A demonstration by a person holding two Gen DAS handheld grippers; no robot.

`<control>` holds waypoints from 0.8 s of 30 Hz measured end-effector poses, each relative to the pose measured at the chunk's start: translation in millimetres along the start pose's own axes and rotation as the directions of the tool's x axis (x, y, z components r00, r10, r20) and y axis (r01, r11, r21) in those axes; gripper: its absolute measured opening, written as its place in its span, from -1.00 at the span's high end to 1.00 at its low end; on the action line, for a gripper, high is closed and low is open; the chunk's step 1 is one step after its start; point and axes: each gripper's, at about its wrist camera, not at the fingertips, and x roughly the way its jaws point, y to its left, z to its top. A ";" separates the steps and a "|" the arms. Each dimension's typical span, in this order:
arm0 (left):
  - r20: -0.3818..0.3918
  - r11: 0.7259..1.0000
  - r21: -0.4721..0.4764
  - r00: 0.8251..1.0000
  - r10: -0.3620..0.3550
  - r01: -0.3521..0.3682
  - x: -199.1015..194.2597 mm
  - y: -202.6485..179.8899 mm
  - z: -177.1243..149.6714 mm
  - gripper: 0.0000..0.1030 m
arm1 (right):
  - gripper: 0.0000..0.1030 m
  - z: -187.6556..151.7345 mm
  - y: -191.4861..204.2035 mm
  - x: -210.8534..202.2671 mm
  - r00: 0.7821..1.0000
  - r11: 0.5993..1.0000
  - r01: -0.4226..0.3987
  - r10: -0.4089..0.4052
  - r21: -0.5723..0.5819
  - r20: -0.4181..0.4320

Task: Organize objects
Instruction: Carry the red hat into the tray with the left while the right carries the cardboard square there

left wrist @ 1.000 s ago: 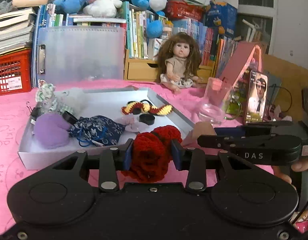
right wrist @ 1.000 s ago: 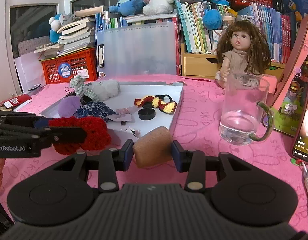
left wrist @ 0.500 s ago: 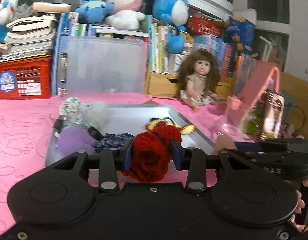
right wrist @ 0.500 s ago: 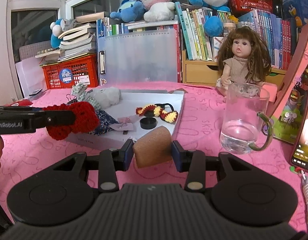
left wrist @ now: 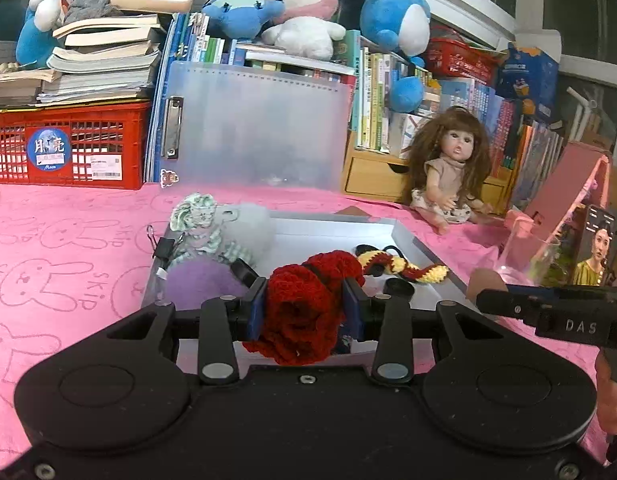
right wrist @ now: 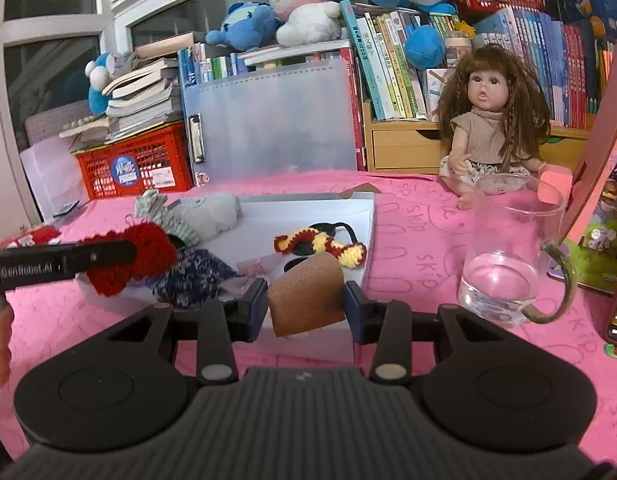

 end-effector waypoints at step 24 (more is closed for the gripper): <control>-0.008 0.995 0.060 0.997 0.078 -0.078 61.0 11.4 21.2 0.27 | 0.11 24.8 -9.2 70.4 0.993 0.996 0.010 0.001 0.086 -0.122</control>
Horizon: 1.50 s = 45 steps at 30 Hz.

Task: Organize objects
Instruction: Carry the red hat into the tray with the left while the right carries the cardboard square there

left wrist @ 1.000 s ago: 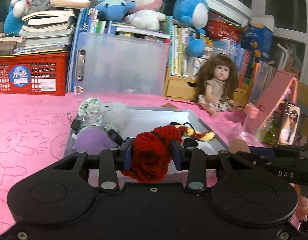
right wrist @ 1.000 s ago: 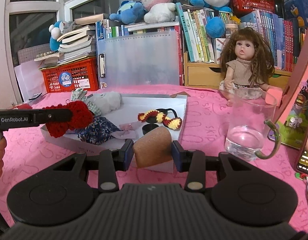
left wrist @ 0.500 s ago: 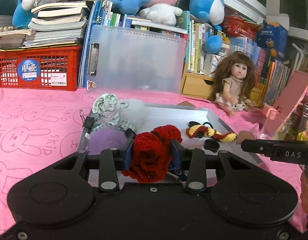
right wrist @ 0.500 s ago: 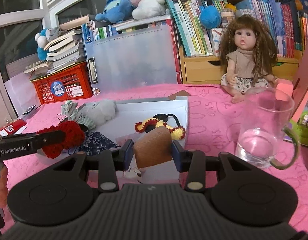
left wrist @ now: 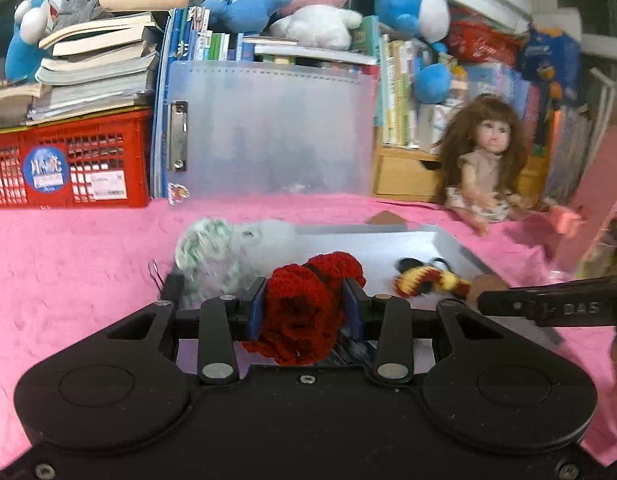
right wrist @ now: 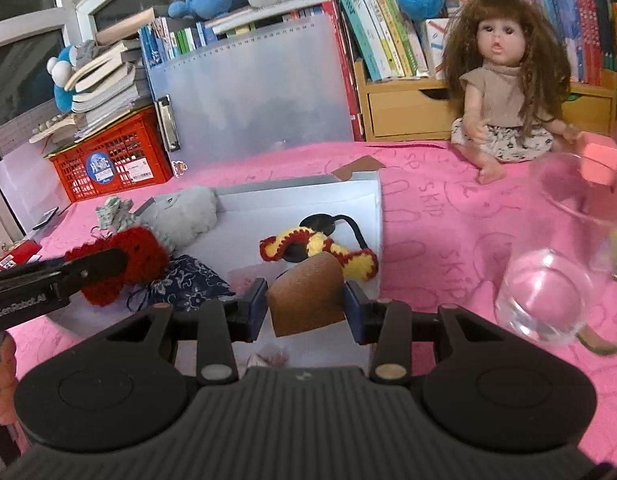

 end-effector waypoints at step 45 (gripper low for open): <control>-0.048 0.999 -0.047 0.999 -0.004 0.002 32.0 2.1 -14.4 0.08 | -0.11 2.1 13.1 35.5 1.000 1.000 -0.011 0.011 -0.017 -0.021</control>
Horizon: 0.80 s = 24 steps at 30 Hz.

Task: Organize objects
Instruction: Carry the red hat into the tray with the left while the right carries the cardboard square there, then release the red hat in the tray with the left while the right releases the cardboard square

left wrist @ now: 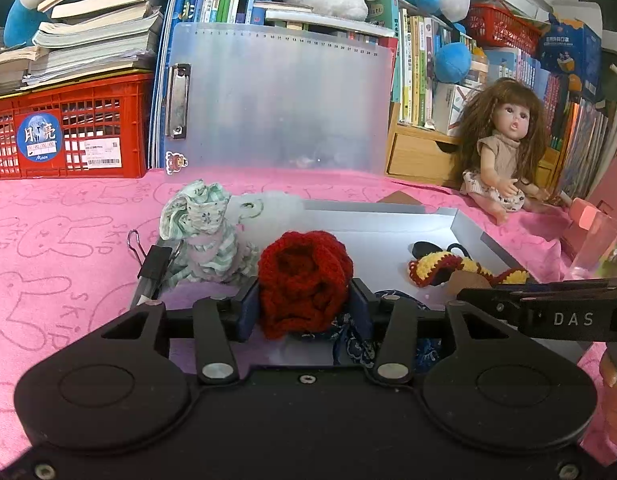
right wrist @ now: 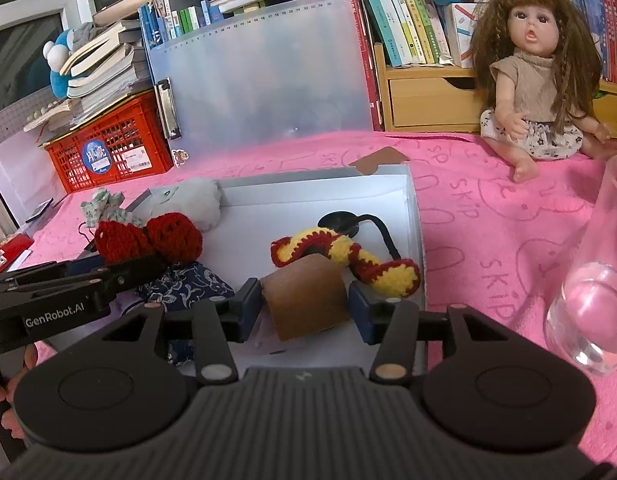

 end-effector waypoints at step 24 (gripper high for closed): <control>0.045 0.999 0.016 0.998 -0.041 0.040 -38.2 -0.6 8.6 -0.61 | -0.56 2.8 -0.1 -23.7 0.999 1.000 0.018 -0.017 -0.013 0.052</control>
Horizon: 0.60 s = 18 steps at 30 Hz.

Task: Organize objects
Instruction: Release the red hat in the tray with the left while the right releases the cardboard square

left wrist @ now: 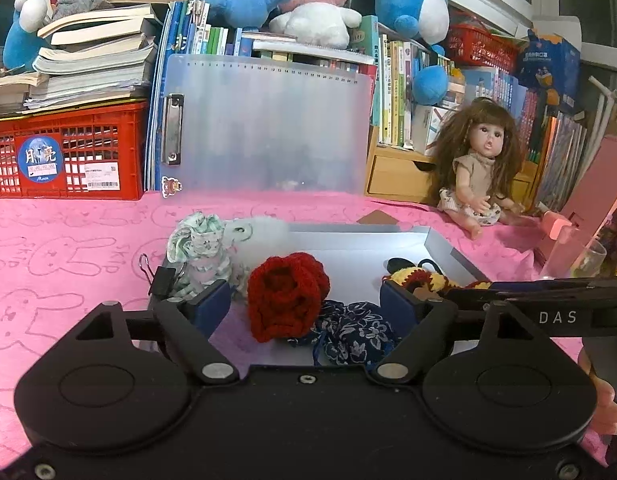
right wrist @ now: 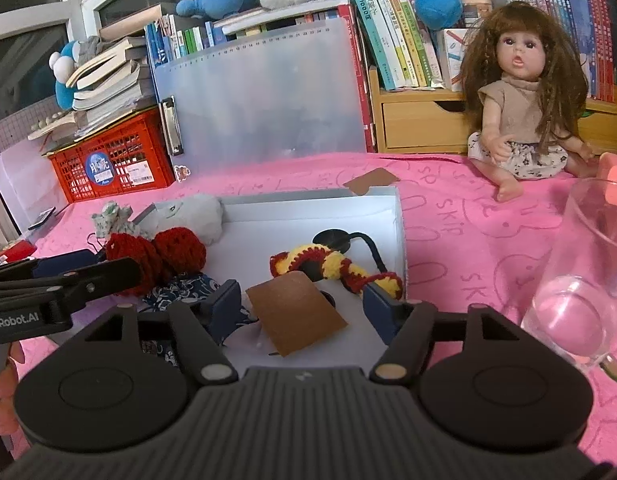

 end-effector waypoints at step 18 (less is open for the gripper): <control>0.031 0.999 0.011 0.999 -0.031 0.031 -31.3 -3.9 0.2 -0.84 | -0.77 -2.1 5.6 -25.9 0.999 0.999 0.025 -0.024 -0.021 0.042</control>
